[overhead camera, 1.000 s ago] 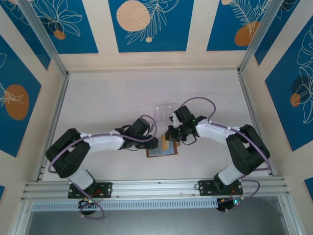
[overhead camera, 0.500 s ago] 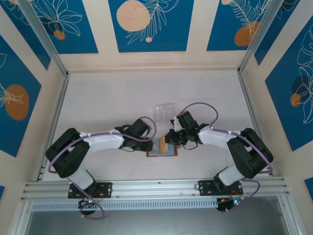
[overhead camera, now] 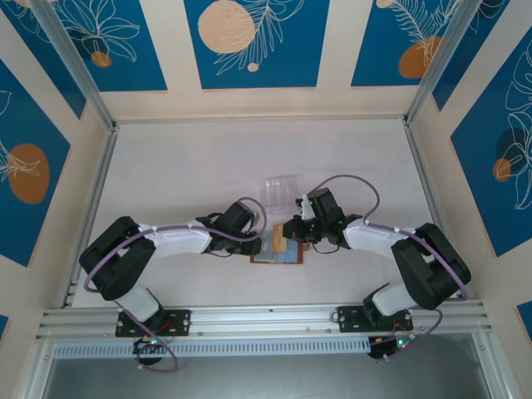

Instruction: Put the credit cards into the card holder

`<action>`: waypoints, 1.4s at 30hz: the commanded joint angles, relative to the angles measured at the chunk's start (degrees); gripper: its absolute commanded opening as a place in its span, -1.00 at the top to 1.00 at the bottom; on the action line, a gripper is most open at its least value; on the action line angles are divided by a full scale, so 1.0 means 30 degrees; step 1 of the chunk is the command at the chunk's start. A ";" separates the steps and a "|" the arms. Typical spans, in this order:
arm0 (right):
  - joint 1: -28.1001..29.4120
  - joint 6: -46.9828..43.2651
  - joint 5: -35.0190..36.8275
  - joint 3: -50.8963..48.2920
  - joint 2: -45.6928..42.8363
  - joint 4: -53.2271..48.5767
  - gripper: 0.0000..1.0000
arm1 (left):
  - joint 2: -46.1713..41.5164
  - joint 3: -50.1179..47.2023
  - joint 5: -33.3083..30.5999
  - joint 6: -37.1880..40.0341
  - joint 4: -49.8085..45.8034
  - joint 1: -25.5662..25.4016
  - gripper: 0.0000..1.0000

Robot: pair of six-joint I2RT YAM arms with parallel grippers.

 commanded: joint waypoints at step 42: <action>0.2019 0.2234 0.2934 -0.4728 0.0109 0.5731 1.00 | 0.0782 -0.1471 -0.0807 -0.0763 -0.2234 -0.0133 0.65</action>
